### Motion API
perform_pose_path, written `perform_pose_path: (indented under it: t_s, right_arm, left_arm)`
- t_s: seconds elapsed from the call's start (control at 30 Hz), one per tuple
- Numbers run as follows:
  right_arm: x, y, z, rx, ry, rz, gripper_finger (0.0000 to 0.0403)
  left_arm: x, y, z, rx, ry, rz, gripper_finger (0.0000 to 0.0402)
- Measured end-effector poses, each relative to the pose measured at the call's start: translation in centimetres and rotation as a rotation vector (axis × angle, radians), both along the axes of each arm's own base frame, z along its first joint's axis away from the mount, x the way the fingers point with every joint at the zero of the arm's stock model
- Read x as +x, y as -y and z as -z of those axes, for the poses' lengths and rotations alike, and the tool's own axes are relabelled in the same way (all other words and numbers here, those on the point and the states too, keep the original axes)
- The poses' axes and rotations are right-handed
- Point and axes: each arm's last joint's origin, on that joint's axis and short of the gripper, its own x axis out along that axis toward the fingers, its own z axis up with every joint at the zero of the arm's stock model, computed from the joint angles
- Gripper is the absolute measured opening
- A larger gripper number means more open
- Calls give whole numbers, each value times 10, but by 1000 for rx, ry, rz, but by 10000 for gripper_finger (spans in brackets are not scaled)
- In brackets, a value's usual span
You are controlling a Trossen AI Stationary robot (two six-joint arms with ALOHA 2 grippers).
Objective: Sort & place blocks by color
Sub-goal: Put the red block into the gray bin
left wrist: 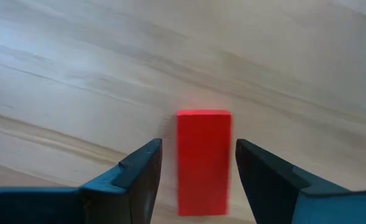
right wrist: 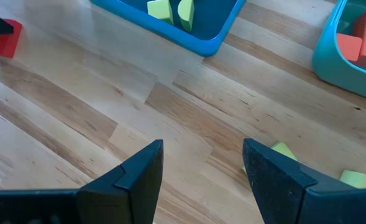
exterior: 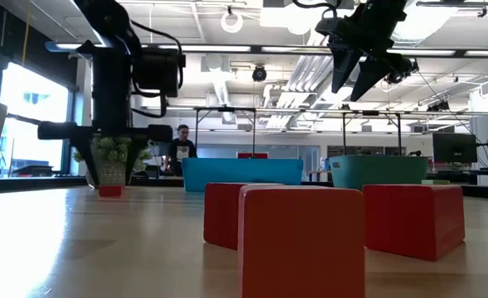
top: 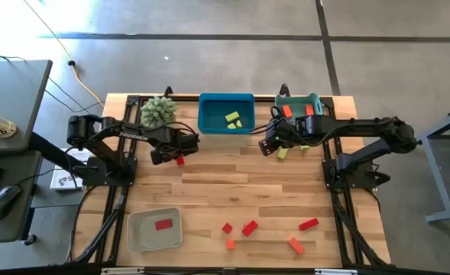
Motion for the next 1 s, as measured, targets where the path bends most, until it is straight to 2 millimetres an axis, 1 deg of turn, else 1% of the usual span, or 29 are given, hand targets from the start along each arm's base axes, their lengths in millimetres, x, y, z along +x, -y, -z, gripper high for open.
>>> perform_pose_path:
  t_s: [0.13, 0.27, 0.47, 0.57, 0.73, 0.83, 1.0]
  right_arm:
    - [0, 0, 0, 0, 0, 0, 206]
    - [0, 0, 0, -9, -1, 4, 206]
    - [0, 1, 0, -17, -1, 8, 206]
    - [0, 1, 0, -17, -1, 8, 206]
    - [0, 1, 0, -16, 0, 11, 206]
    - [0, 1, 0, -16, 0, 11, 206]
    - [0, 1, 0, -17, 0, 11, 206]
  left_arm:
    - [-7, 2, 7, -13, -27, -1, 193]
    - [-10, 3, 14, -10, -19, 0, 193]
    - [-15, 6, 20, -8, -22, 13, 190]
    - [-15, 6, 20, -7, -31, 48, 174]
    - [-16, 6, 20, -3, -38, 61, 129]
    - [-16, 5, 20, 6, -46, 106, 108]
    - [-13, 4, 19, 22, -71, 239, 105]
